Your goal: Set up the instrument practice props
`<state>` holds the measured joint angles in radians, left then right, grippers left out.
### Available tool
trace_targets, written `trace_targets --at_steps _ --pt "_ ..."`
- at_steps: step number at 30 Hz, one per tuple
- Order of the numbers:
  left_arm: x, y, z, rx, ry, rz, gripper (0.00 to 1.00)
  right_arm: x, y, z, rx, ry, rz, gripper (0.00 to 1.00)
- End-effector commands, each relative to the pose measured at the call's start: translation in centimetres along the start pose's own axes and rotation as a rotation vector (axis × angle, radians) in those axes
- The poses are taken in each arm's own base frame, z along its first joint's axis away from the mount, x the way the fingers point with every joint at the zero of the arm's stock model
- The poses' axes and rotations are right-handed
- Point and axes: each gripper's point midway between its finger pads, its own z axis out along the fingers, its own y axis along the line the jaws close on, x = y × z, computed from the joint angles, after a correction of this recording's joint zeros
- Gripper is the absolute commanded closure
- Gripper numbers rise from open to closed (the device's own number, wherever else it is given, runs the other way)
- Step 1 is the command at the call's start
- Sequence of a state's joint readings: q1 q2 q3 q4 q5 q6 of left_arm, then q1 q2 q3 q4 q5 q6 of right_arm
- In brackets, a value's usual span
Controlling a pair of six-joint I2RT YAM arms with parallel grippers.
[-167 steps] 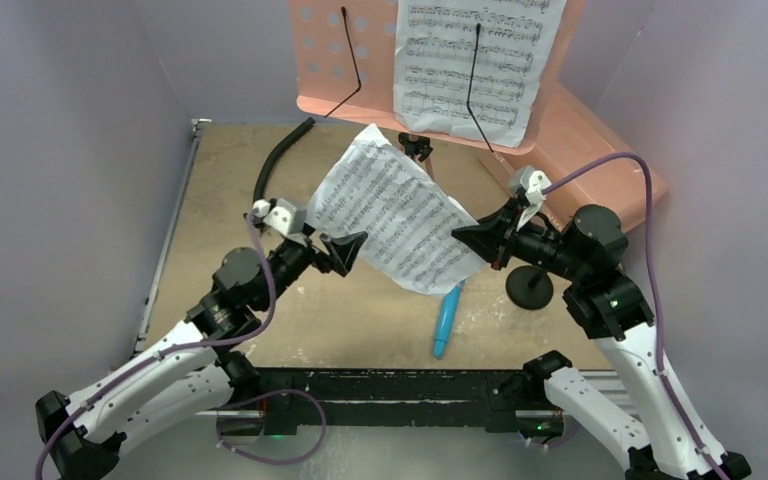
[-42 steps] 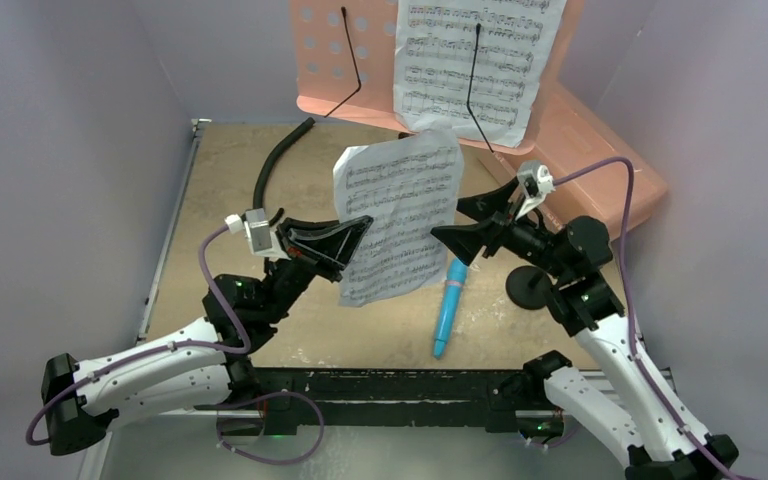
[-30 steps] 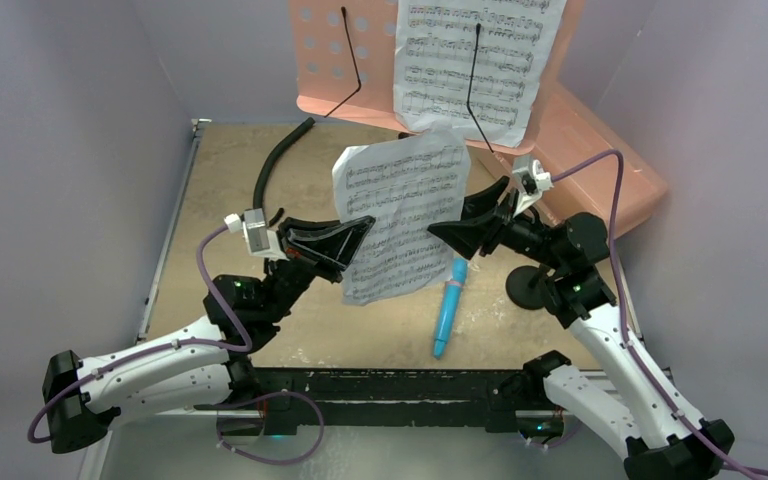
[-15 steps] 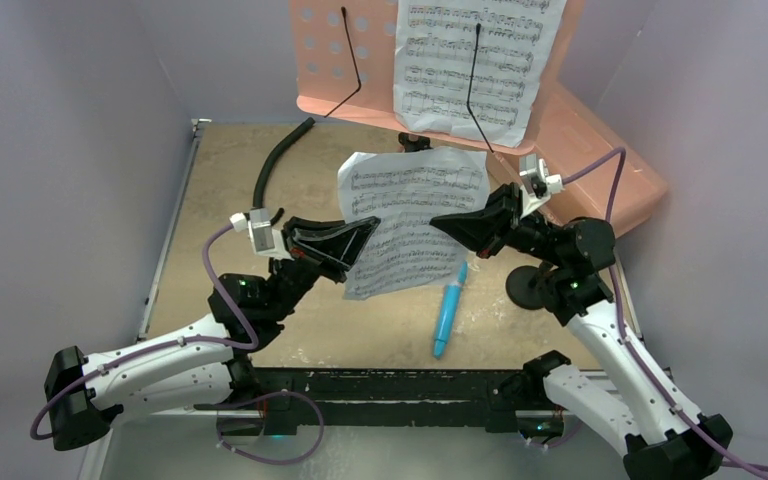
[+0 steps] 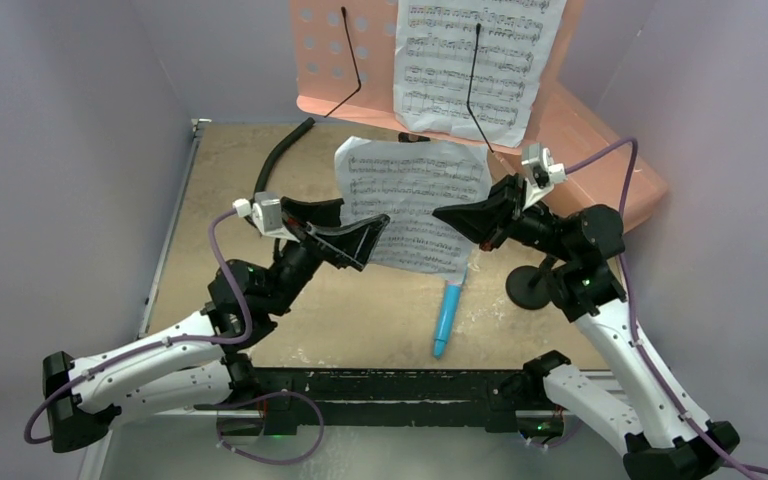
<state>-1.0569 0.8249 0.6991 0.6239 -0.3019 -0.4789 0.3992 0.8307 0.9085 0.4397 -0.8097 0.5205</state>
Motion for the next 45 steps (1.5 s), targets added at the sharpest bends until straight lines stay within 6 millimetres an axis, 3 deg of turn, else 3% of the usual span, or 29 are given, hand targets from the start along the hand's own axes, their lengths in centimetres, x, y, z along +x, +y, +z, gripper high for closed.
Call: trace_targets --at_steps 1,5,11,16,21,26,31,35,38,43,45 --pt "0.0 2.6 -0.9 -0.161 0.061 0.048 0.06 -1.2 -0.1 -0.1 0.046 -0.004 -0.026 1.0" --pt "1.9 6.5 -3.3 -0.344 0.122 0.043 0.03 -2.1 -0.4 -0.3 0.092 -0.013 -0.051 1.0" --pt "5.6 12.9 -9.1 -0.625 0.19 0.029 0.01 -4.4 -0.4 -0.6 0.156 -0.017 -0.112 1.0" --pt "7.5 15.6 -12.2 -0.736 0.24 0.057 0.01 -7.4 -1.1 -0.6 0.25 -0.053 -0.135 1.0" --pt "9.5 16.7 -13.3 -0.775 0.36 0.151 0.01 -9.7 -0.8 -0.2 0.256 -0.064 -0.192 1.0" --pt "11.9 17.5 -12.9 -0.77 0.526 0.239 0.01 -11.7 0.0 0.7 0.216 -0.077 -0.209 1.0" --pt "14.6 21.0 -12.9 -0.828 0.748 0.191 0.01 -13.8 1.1 1.3 0.179 -0.116 -0.223 1.0" --pt "14.8 23.6 -12.8 -0.887 0.832 0.132 0.01 -15.3 1.2 1.5 0.186 -0.157 -0.231 1.0" --pt "13.9 25.5 -12.4 -0.929 0.842 0.055 0.01 -16.6 -0.3 1.4 0.274 -0.204 -0.197 1.0" --pt "10.9 29.0 -12.0 -0.979 0.818 -0.124 0.01 -18.9 -1.6 1.7 0.348 -0.249 -0.211 1.0" --pt "8.5 30.1 -11.0 -0.992 0.758 -0.153 0.01 -19.6 -1.9 2.0 0.358 -0.257 -0.21 1.0"
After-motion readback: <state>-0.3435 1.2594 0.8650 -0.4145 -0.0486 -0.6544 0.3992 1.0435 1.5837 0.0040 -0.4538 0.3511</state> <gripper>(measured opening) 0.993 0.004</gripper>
